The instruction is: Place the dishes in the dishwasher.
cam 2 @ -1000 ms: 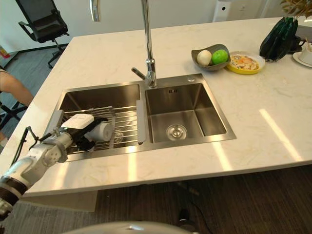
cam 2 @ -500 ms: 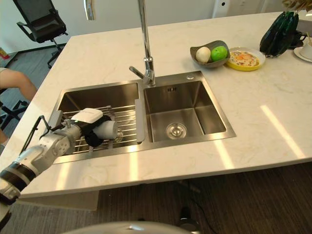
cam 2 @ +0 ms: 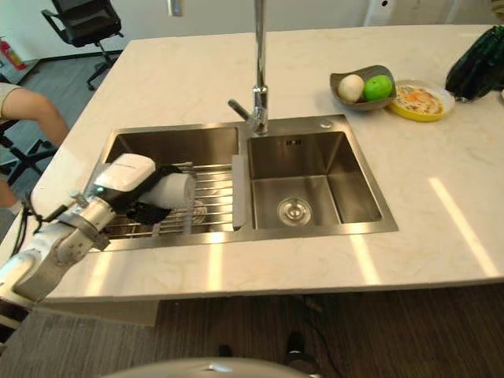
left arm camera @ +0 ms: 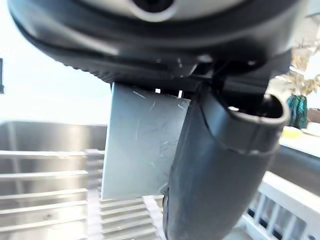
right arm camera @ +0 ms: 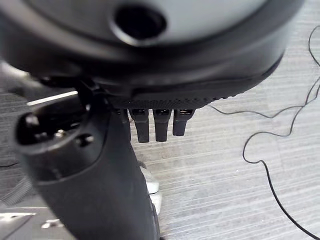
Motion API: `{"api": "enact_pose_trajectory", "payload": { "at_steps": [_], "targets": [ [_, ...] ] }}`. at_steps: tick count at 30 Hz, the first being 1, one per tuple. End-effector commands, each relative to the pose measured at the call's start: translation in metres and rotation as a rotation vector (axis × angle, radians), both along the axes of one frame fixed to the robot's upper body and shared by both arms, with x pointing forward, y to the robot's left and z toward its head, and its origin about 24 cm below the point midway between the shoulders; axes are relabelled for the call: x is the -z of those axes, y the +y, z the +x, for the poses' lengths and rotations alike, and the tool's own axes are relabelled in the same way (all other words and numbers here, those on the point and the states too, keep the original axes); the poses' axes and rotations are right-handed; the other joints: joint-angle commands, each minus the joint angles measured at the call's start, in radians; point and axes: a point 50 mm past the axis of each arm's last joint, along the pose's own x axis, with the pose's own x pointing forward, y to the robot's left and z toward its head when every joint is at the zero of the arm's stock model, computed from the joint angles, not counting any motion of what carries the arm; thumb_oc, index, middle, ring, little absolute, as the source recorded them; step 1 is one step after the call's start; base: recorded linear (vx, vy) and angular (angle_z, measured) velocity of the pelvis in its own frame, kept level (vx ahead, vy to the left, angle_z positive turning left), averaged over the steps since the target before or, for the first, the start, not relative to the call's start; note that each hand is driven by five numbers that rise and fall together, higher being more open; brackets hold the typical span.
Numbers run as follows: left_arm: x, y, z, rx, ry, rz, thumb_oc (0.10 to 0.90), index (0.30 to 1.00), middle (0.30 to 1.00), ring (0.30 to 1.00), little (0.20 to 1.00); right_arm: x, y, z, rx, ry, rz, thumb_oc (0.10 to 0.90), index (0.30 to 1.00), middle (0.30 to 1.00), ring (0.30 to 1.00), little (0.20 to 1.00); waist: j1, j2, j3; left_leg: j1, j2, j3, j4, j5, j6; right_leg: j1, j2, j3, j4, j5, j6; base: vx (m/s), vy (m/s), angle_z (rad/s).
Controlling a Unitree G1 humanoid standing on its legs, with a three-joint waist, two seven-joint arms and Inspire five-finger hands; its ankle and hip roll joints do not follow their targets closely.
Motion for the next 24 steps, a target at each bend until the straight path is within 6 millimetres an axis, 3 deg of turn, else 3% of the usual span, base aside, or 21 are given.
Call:
{"api": "enact_pose_trajectory", "payload": {
  "at_steps": [1,2,3,4,5,6,8,9,10,13,16,18,20,22,24],
  "targets": [
    [-0.082,0.001,-0.001,0.046,-0.397,-0.168,0.4,0.3,0.3,0.3,0.3,0.001,0.006,0.011,-0.014,-0.012,0.019,0.8,0.9,0.9,0.9,0.9,0.006,-0.027,-0.027,-0.019,-0.043,0.006,0.003,-0.044,0.0,0.034,-0.064,-0.025,0.076,-0.081,0.13,-0.16,-0.001,0.02],
    [-0.082,0.003,-0.007,0.065,-0.442,-0.44,0.4,0.3,0.3,0.3,0.3,0.002,0.008,0.015,-0.026,-0.023,0.026,0.8,0.9,0.9,0.9,0.9,0.004,-0.032,-0.015,-0.035,-0.042,-0.005,0.003,-0.023,0.009,0.001,-0.053,0.041,0.148,-0.087,0.127,-0.2,0.004,0.02],
    [-0.081,0.005,-0.009,0.071,-0.456,-0.562,0.4,0.3,0.3,0.3,0.3,0.002,0.008,0.019,-0.031,-0.035,0.025,0.8,0.9,0.9,0.9,0.9,0.005,-0.03,-0.01,-0.049,-0.04,-0.015,0.003,-0.012,0.015,-0.01,-0.031,0.086,0.194,-0.125,0.119,-0.17,0.003,0.03],
    [-0.081,0.006,-0.01,0.069,-0.455,-0.563,0.4,0.3,0.3,0.3,0.3,0.002,0.007,0.018,-0.032,-0.035,0.025,0.8,0.9,0.9,0.9,0.9,0.005,-0.029,-0.014,-0.049,-0.04,-0.014,0.003,-0.019,0.015,-0.014,-0.031,0.089,0.199,-0.133,0.12,-0.11,-0.006,0.06],
    [-0.08,0.008,-0.012,0.09,-0.453,-0.688,0.4,0.3,0.3,0.3,0.3,0.001,0.008,0.023,-0.031,-0.049,0.028,0.8,0.9,0.9,0.9,0.9,0.01,-0.027,-0.011,-0.064,-0.042,-0.027,0.003,-0.007,0.021,-0.014,-0.007,0.122,0.242,-0.17,0.107,-0.16,-0.053,0.03],
    [-0.075,0.011,-0.014,0.129,-0.438,-0.927,0.4,0.3,0.3,0.3,0.3,0.001,0.009,0.029,-0.017,-0.071,0.042,0.8,0.9,0.9,0.9,0.9,0.023,-0.027,-0.013,-0.096,-0.05,-0.059,0.01,0.022,0.026,0.007,0.037,0.151,0.303,-0.219,0.083,-0.19,-0.055,0.05],
    [-0.07,0.013,-0.012,0.132,-0.426,-1.028,0.4,0.3,0.3,0.3,0.3,0.0,0.007,0.032,-0.015,-0.082,0.037,0.8,0.9,0.9,0.9,0.9,0.03,-0.031,-0.022,-0.117,-0.057,-0.085,0.017,0.035,0.026,0.02,0.057,0.157,0.308,-0.236,0.07,-0.13,-0.135,0.66],
    [-0.07,0.018,-0.014,0.111,-0.434,-1.012,0.4,0.3,0.3,0.3,0.3,-0.001,0.006,0.036,-0.02,-0.102,0.039,0.8,0.9,0.9,0.9,0.9,0.055,-0.05,-0.026,-0.148,-0.075,-0.117,0.038,0.056,0.021,0.068,0.068,0.148,0.254,-0.258,0.039,-0.09,-0.18,0.88],
    [-0.07,0.018,-0.014,0.11,-0.434,-1.011,0.4,0.3,0.3,0.3,0.3,-0.001,0.006,0.036,-0.021,-0.101,0.04,0.8,0.9,0.9,0.9,0.9,0.049,-0.052,-0.025,-0.148,-0.077,-0.122,0.04,0.055,0.021,0.074,0.067,0.141,0.249,-0.256,0.039,-0.11,-0.225,0.64],
    [-0.066,0.03,-0.022,0.051,-0.452,-1.0,0.4,0.3,0.3,0.3,0.3,-0.001,0.009,0.039,-0.042,-0.107,0.05,0.8,0.9,0.9,0.9,0.9,0.083,-0.066,-0.028,-0.2,-0.082,-0.15,0.055,0.093,0.002,0.114,0.087,0.137,0.155,-0.267,0.006,-0.13,-0.219,0.7],
    [-0.06,0.037,-0.026,0.009,-0.461,-1.008,0.4,0.3,0.3,0.3,0.3,-0.002,0.004,0.039,-0.05,-0.114,0.034,0.8,0.9,0.9,0.9,0.9,0.102,-0.051,-0.001,-0.249,-0.074,-0.187,0.059,0.151,-0.035,0.121,0.111,0.125,0.107,-0.265,-0.015,-0.21,-0.191,0.46],
    [-0.058,0.036,-0.026,0.006,-0.46,-1.021,0.4,0.3,0.3,0.3,0.3,-0.004,-0.005,0.038,-0.03,-0.121,0.007,0.8,0.9,0.9,0.9,0.9,0.101,-0.03,0.022,-0.292,-0.08,-0.215,0.06,0.191,-0.064,0.124,0.119,0.081,0.074,-0.254,-0.017,-0.27,-0.134,1.17],
    [-0.055,0.032,-0.022,0.011,-0.454,-1.048,0.4,0.3,0.3,0.3,0.3,-0.007,-0.017,0.036,0.02,-0.136,-0.028,0.8,0.9,0.9,0.9,0.9,0.088,-0.017,0.048,-0.324,-0.076,-0.165,0.062,0.207,-0.084,0.129,0.108,0.027,0.053,-0.248,-0.015,-0.27,-0.048,1.05],
    [-0.052,0.031,-0.021,0.009,-0.446,-1.058,0.4,0.3,0.3,0.3,0.3,-0.008,-0.024,0.029,0.119,-0.137,-0.036,0.8,0.9,0.9,0.9,0.9,0.071,-0.013,0.051,-0.32,-0.031,-0.047,0.078,0.179,-0.075,0.123,0.089,-0.03,0.049,-0.236,-0.013,-0.23,0.02,1.09],
    [-0.05,0.031,-0.024,0.005,-0.432,-1.034,0.4,0.3,0.3,0.3,0.3,-0.007,-0.021,0.021,0.154,-0.115,-0.022,0.8,0.9,0.9,0.9,0.9,0.065,-0.015,0.044,-0.284,0.001,-0.032,0.087,0.162,-0.073,0.126,0.074,-0.068,0.046,-0.231,-0.016,-0.14,0.037,1.04]
  ]
}}
